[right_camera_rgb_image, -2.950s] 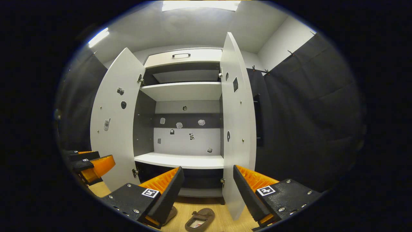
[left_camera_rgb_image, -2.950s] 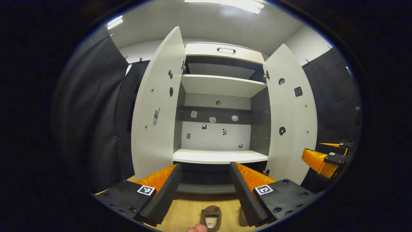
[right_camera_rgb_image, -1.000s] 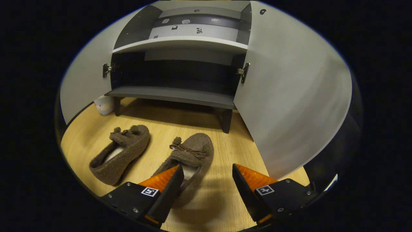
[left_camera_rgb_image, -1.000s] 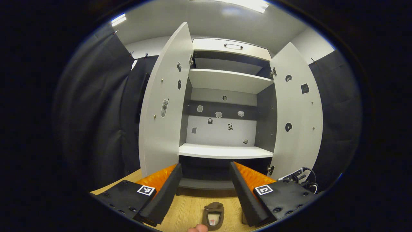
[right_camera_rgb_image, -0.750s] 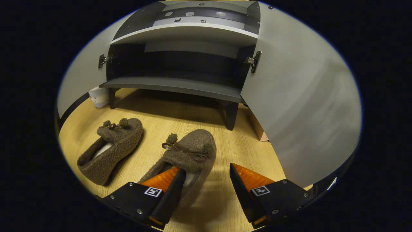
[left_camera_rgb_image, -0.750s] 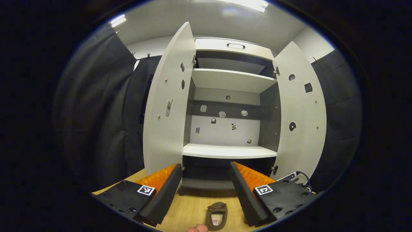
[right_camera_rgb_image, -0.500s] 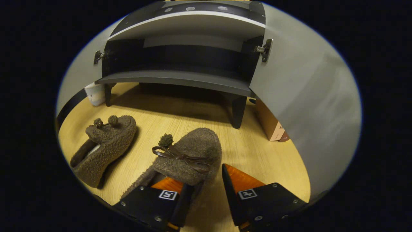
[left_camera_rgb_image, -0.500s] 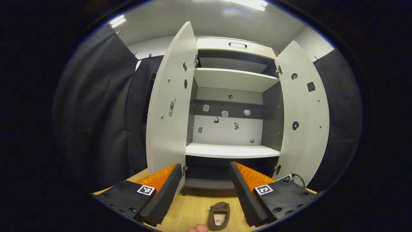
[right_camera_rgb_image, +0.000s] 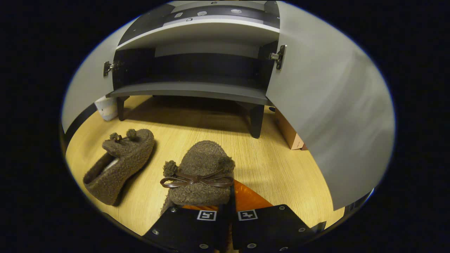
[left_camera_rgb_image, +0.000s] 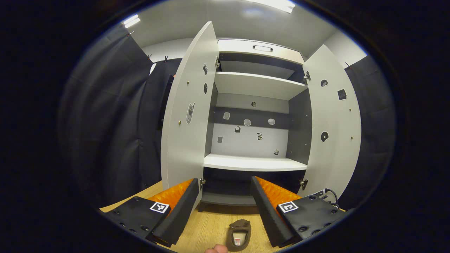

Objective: Grab one shoe with the right hand and put it into the shoe cabinet, grab the other shoe with the left hand and put it into the shoe cabinet; then close the right door with the right hand and the left door with the left hand.

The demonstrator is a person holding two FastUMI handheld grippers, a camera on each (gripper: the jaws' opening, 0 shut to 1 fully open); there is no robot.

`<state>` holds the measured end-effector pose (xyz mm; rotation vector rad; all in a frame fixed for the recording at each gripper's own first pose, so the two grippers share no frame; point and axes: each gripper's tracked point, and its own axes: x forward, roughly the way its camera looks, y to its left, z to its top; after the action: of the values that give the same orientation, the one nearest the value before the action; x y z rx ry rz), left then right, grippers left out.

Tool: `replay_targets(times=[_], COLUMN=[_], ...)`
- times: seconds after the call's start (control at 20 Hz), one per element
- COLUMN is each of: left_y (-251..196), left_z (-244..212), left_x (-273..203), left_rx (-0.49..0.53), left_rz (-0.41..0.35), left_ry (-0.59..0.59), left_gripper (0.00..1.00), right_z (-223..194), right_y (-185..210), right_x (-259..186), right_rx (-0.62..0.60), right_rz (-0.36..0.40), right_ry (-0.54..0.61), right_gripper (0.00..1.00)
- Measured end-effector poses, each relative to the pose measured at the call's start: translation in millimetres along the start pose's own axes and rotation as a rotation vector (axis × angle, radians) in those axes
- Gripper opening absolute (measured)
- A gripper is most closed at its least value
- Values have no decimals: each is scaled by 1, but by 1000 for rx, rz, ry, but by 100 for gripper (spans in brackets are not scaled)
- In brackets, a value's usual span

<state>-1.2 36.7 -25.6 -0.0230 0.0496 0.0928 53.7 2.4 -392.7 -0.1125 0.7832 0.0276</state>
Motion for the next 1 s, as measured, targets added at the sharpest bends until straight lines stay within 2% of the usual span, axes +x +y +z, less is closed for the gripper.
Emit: replay_targets(times=[0.05,0.2,0.35,0.5,0.6,0.8,0.9,1.0], left_y=[-1,-3,-5,-7,-7,-5,-1,4], left_z=[-1,-8,-10,-18,-20,-19,-19,-18], left_x=[1,1,4,3,4,3,2,4], left_rx=[-5,-8,-7,5,13,19,23,20], left_rz=[-6,-22,-36,-50,-49,-47,-37,-35], left_ry=[0,13,13,18,23,10,9,10], left_gripper=[96,96,96,96,96,96,96,96], right_z=[12,67,145,232,287,381,416,435], right_y=[1,11,21,25,24,12,6,-1], right_x=[-13,-64,-113,-134,-131,-106,-76,-44], right_rx=[1,1,25,20,-24,-18,-45,-22], right_rz=[4,21,52,70,62,12,-26,-65], right_ry=[-40,-186,-333,-448,-494,-518,-510,-469], right_gripper=[8,7,7,7,7,7,7,7])
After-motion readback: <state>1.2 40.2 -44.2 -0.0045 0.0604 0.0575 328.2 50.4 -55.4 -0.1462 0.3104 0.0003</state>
